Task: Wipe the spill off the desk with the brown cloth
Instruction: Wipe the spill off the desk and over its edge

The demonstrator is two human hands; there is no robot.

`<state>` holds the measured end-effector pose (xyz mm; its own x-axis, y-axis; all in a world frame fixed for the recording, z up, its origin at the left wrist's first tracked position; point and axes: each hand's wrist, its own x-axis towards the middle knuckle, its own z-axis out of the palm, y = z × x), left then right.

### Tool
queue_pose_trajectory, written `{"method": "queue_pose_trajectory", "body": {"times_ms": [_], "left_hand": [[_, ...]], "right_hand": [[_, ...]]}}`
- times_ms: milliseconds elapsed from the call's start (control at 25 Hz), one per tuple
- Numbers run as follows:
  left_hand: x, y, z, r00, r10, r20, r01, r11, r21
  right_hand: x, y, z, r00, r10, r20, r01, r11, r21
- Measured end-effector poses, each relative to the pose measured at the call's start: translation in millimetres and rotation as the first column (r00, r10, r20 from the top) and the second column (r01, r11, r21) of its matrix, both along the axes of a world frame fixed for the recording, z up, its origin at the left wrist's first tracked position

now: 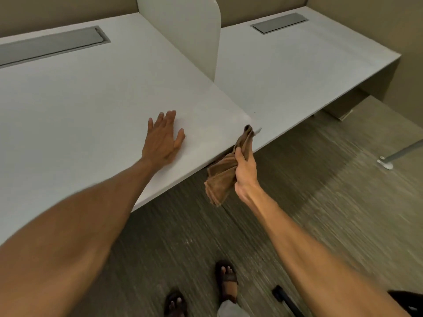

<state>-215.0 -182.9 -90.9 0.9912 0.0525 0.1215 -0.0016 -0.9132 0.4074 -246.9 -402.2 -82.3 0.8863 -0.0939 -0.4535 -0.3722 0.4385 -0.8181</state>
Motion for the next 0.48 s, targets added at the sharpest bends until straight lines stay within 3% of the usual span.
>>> {"method": "queue_pose_trajectory", "body": {"times_ms": [240,480], "left_hand": [[0.3,2.1,-2.6,0.999,-0.014,0.036,0.015,0.999,-0.028],[0.1,5.0,1.6,0.999,-0.041,0.016,0.043,0.984,-0.174]], "right_hand": [[-44.3,57.5,-8.6,0.999,-0.038,0.002,0.038,0.999,-0.002],[-88.7,82.4,-3.2,0.996,0.094,0.011,-0.092,0.992,-0.086]]}}
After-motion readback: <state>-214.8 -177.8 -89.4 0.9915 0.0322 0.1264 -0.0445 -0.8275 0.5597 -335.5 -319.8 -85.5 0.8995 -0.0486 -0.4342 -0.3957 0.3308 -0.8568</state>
